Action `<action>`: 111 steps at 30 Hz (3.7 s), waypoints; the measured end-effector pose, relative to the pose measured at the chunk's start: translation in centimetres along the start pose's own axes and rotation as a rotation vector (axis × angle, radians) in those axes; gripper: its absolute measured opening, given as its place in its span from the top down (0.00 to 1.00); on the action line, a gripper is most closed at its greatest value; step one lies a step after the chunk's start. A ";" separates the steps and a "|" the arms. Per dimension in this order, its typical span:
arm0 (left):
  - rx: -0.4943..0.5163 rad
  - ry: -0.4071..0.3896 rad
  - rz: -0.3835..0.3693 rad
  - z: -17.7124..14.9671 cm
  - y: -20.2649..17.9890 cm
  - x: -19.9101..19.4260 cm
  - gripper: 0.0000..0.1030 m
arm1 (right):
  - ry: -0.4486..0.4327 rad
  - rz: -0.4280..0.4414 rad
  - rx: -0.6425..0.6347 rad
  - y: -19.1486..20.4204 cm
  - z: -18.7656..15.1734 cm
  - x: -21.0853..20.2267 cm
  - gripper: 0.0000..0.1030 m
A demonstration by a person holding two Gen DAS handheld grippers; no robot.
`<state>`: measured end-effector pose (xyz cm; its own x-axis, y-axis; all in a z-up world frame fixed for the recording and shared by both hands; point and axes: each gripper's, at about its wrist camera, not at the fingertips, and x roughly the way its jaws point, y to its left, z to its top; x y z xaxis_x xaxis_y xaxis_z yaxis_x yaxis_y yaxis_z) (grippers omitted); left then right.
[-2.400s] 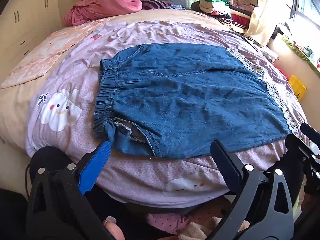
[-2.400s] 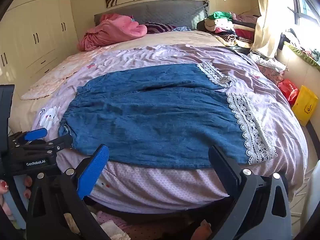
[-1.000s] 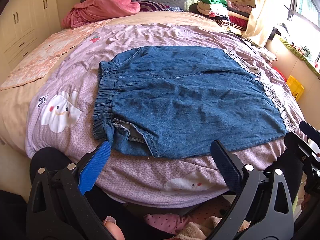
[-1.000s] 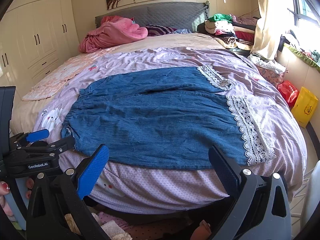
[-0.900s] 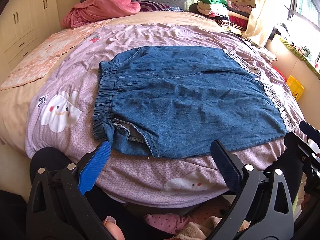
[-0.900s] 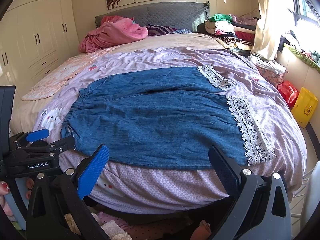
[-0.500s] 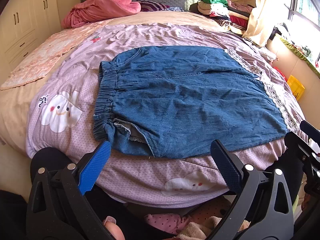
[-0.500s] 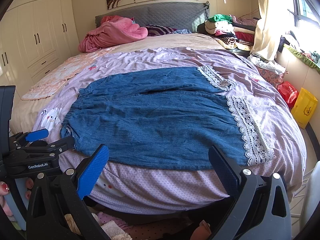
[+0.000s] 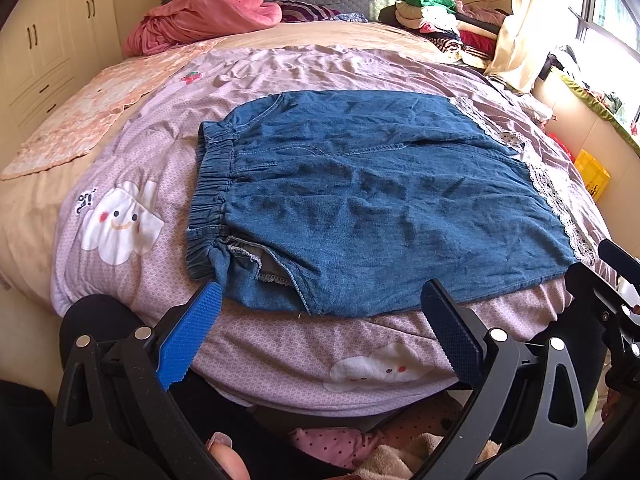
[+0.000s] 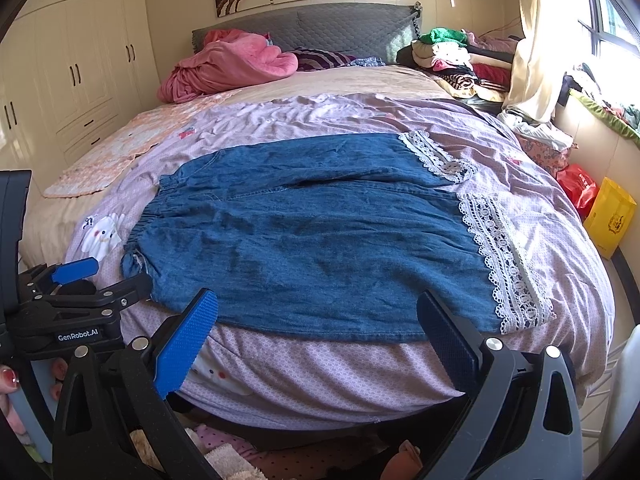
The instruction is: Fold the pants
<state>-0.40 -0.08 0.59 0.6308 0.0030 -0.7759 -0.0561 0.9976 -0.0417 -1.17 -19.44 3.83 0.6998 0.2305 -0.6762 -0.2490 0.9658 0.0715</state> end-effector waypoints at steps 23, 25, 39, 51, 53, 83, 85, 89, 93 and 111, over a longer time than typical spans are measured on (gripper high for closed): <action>-0.022 -0.004 -0.009 3.1 2.2 2.5 0.09 | 0.049 0.054 -0.035 1.1 3.7 4.5 0.04; -0.033 -0.005 -0.005 3.8 3.0 3.0 0.09 | 0.052 0.068 -0.046 1.3 4.8 5.4 0.04; -0.118 -0.013 0.054 10.4 10.7 7.0 0.09 | 0.143 0.245 -0.059 1.9 13.3 13.2 0.04; -0.002 0.073 0.030 14.4 13.6 13.7 0.10 | 0.159 0.217 -0.195 2.2 18.8 20.0 0.04; 0.010 0.072 0.015 14.9 13.7 14.6 0.16 | 0.186 0.234 -0.214 2.5 19.3 21.5 0.04; -0.026 -0.134 -0.168 17.5 15.3 14.6 0.81 | 0.378 0.365 -0.800 11.1 22.0 36.3 0.51; -0.019 -0.142 -0.168 17.5 15.2 14.4 0.81 | 0.379 0.393 -0.804 11.5 21.6 35.9 0.74; -0.002 -0.150 -0.147 17.3 15.1 14.4 0.81 | 0.317 0.395 -0.754 11.2 21.4 33.9 0.94; 0.004 -0.162 -0.144 16.9 15.0 14.0 0.81 | 0.255 0.388 -0.663 9.9 21.9 31.4 0.95; 0.131 -0.361 -0.157 11.7 11.0 4.6 0.80 | 0.038 0.408 -0.533 6.0 18.4 16.9 0.95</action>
<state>10.94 11.69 3.90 0.8563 -0.1488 -0.4946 0.1469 0.9882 -0.0430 21.48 -7.58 6.28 0.4583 0.5508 -0.6976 -0.7916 0.6098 -0.0385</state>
